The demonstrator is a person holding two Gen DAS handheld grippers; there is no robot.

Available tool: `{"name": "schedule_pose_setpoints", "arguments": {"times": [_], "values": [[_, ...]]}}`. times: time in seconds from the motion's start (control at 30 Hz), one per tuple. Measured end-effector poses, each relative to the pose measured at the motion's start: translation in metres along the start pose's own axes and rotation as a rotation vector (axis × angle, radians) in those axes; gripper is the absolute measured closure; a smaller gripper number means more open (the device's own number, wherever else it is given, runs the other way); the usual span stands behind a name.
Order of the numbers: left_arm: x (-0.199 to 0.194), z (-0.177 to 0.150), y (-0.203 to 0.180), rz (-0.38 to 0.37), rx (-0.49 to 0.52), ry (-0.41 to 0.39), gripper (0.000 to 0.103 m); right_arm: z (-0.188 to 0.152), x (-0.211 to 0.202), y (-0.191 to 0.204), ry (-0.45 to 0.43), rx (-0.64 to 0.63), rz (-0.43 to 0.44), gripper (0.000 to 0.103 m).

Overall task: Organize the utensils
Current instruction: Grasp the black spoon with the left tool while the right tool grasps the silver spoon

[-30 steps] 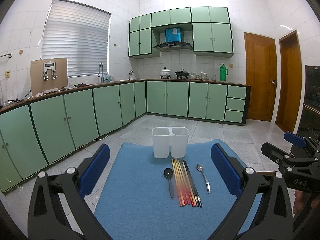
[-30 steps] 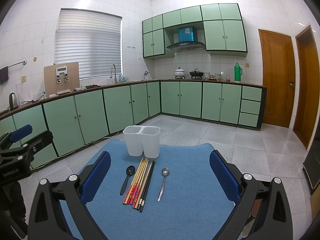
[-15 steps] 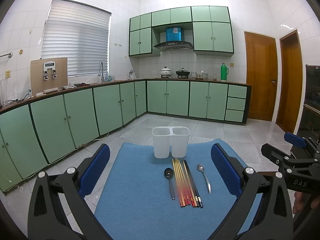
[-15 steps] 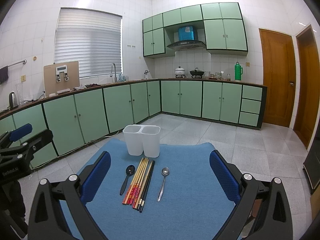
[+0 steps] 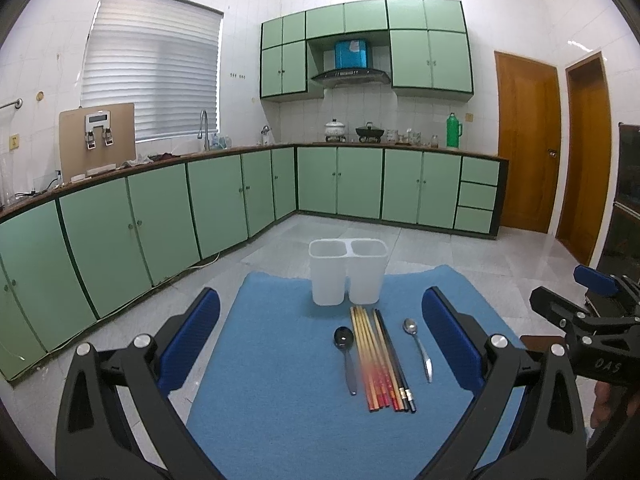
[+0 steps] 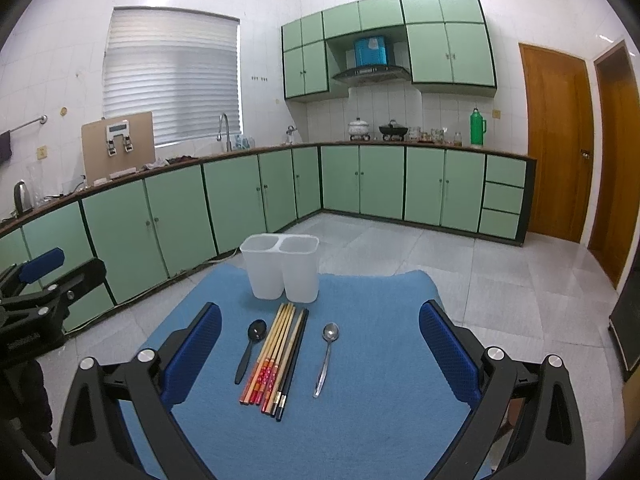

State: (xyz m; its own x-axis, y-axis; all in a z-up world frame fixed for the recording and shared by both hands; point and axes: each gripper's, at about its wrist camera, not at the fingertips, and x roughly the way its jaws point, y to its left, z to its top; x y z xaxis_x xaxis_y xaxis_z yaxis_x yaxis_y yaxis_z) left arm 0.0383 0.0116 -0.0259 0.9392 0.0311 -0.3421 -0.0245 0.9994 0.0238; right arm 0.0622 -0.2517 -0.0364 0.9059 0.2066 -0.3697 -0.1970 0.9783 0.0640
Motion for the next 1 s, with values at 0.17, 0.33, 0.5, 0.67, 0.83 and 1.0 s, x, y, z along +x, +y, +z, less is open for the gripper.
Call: {"name": "schedule_pose_setpoints", "arguments": {"times": [0.17, 0.33, 0.5, 0.67, 0.83, 1.0], "values": [[0.04, -0.01, 0.009, 0.022, 0.011, 0.081, 0.005, -0.006, 0.042, -0.006, 0.095, 0.013, -0.009, 0.006], [0.09, -0.025, 0.025, 0.06, 0.001, 0.182, 0.005, -0.019, 0.105, -0.013, 0.226, 0.013, -0.032, 0.006], [0.147, -0.038, 0.036, 0.085, 0.006, 0.276, 0.005, -0.029, 0.169, -0.02, 0.327, 0.045, -0.006, 0.008], [0.194, -0.056, 0.042, 0.066, -0.005, 0.365, 0.005, -0.043, 0.237, -0.022, 0.457, 0.046, 0.001, 0.018], [0.222, -0.07, 0.045, 0.07, -0.006, 0.424, 0.005, -0.055, 0.282, -0.028, 0.557, 0.06, 0.012, 0.03], [0.239, -0.075, 0.04, 0.056, -0.012, 0.452, 0.006, -0.062, 0.304, -0.032, 0.623, 0.083, 0.007, 0.045]]}}
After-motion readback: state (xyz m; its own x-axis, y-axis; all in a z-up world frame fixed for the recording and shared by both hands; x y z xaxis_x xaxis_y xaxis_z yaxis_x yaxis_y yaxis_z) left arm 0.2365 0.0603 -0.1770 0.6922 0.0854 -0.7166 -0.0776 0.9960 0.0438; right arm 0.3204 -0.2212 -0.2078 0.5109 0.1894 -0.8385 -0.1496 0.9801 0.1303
